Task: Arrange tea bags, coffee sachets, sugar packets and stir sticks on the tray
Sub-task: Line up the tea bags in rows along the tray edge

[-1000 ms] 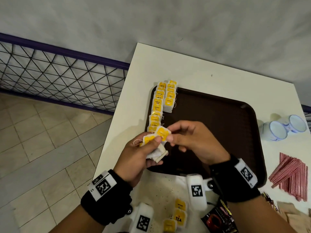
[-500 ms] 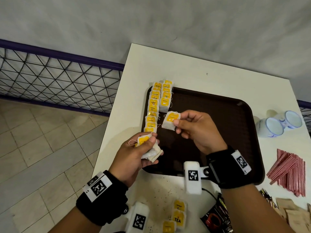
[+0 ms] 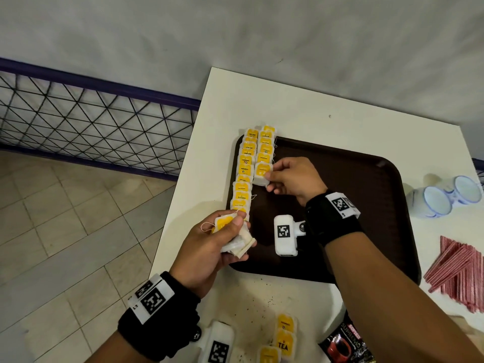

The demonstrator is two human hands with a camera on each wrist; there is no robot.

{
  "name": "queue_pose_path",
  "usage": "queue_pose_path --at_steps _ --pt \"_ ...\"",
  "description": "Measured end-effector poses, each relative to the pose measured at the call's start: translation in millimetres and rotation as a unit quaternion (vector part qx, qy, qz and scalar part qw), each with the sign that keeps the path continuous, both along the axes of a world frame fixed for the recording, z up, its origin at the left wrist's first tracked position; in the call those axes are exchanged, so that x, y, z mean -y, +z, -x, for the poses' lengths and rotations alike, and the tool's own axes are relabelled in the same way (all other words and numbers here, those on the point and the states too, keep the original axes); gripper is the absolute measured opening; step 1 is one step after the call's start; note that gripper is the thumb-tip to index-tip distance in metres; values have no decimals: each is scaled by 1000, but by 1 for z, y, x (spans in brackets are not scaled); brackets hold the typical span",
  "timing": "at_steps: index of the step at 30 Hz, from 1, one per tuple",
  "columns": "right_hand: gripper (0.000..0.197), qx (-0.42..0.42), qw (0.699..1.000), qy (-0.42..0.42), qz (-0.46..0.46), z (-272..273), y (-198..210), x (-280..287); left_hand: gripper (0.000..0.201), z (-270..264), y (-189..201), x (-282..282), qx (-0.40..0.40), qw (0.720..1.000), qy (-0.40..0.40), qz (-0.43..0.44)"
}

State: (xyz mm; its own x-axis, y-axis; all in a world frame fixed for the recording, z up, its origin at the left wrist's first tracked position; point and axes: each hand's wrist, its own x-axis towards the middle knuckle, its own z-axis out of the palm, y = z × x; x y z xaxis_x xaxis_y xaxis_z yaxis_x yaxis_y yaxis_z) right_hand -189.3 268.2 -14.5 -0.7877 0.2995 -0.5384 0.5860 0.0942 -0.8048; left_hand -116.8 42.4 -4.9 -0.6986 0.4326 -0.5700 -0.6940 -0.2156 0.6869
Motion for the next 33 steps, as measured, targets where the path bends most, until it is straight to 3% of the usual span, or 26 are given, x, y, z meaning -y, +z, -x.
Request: queue_pose_path --at_steps 13,16,20,29,33 --pt "21 -2 995 -40 -94 2 -8 7 34 1 4 1 5 1000 -4 4" --pt "18 -46 983 -5 -177 -8 -6 9 39 2 5 2 9 1000 -4 1" --pt "20 -92 979 59 -171 -14 -6 13 40 2 5 2 12 1000 -1 -8" --pt "28 -70 974 71 -201 -4 -21 16 40 4 2 2 38 999 4 -34" --pt "29 -82 962 91 -245 -7 -17 14 53 6 0 3 80 995 22 -48"
